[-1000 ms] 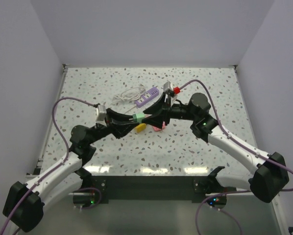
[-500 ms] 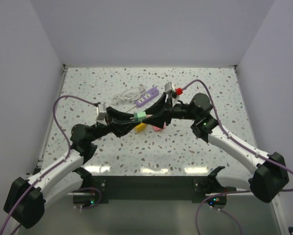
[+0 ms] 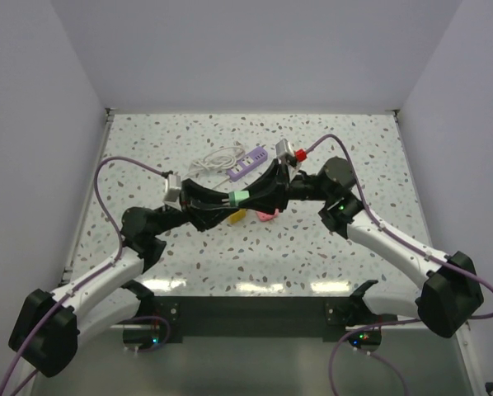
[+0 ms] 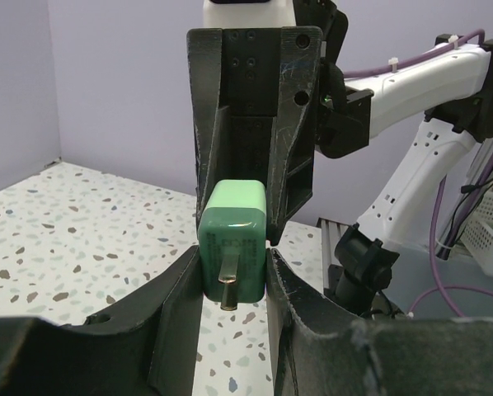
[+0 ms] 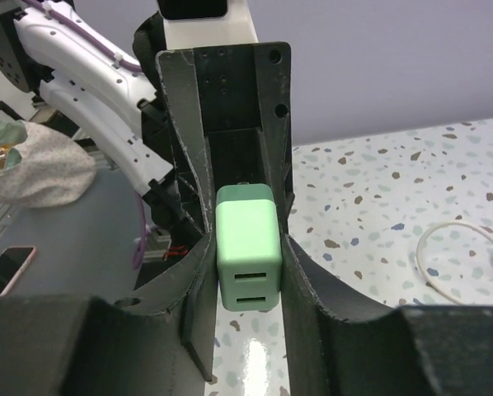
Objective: Insert the plug
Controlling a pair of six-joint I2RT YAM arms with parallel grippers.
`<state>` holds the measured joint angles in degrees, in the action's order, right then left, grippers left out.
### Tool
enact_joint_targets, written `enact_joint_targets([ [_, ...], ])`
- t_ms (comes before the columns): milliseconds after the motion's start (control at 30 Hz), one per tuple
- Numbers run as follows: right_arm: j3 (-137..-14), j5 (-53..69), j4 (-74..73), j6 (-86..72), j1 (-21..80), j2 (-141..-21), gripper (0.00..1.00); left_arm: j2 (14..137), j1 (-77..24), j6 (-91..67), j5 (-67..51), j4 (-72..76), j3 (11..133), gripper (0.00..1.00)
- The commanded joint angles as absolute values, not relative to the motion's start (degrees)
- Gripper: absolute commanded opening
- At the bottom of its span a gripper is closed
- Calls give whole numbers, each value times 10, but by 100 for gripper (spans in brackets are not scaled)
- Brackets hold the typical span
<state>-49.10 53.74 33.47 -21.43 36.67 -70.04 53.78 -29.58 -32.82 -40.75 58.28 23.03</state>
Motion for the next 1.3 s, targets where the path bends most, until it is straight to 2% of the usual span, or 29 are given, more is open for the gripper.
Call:
enact_joint_targets([
  [0, -490, 581, 361, -221, 377, -700, 26, 542, -291, -328, -393, 617, 258, 0],
  [33, -492, 584, 361, -222, 376, -700, 11, 541, -291, -327, -391, 614, 257, 0],
  [67, -492, 584, 360, -222, 376, -700, 1, 538, -291, -325, -389, 610, 256, 0],
  [133, -490, 579, 362, -221, 376, -698, 0, 535, -292, -323, -376, 594, 257, 4],
  [167, -490, 578, 361, -221, 375, -697, 0, 534, -292, -321, -371, 588, 256, 11],
  [200, -491, 571, 352, -217, 377, -696, 0, 532, -292, -316, -361, 581, 256, 22],
  [233, -499, 565, 339, -212, 376, -693, 0, 529, -291, -314, -357, 565, 255, 39],
  [333, -533, 527, 241, -163, 376, -679, 0, 521, -292, -303, -340, 542, 250, 63],
  [400, -557, 495, 157, -126, 376, -671, 0, 516, -292, -295, -327, 533, 238, 67],
  [533, -625, 442, 57, -92, 376, -666, 0, 494, -292, -276, -301, 508, 217, 89],
  [767, -727, 311, -123, -61, 376, -721, 0, 418, -292, -229, -225, 423, 171, 92],
  [1000, -829, 228, -266, -48, 377, -837, 0, 388, -292, -204, -61, 280, 187, 93],
  [1267, -926, 167, -390, -37, 388, -976, 0, 386, -292, -185, -33, 271, 182, 93],
])
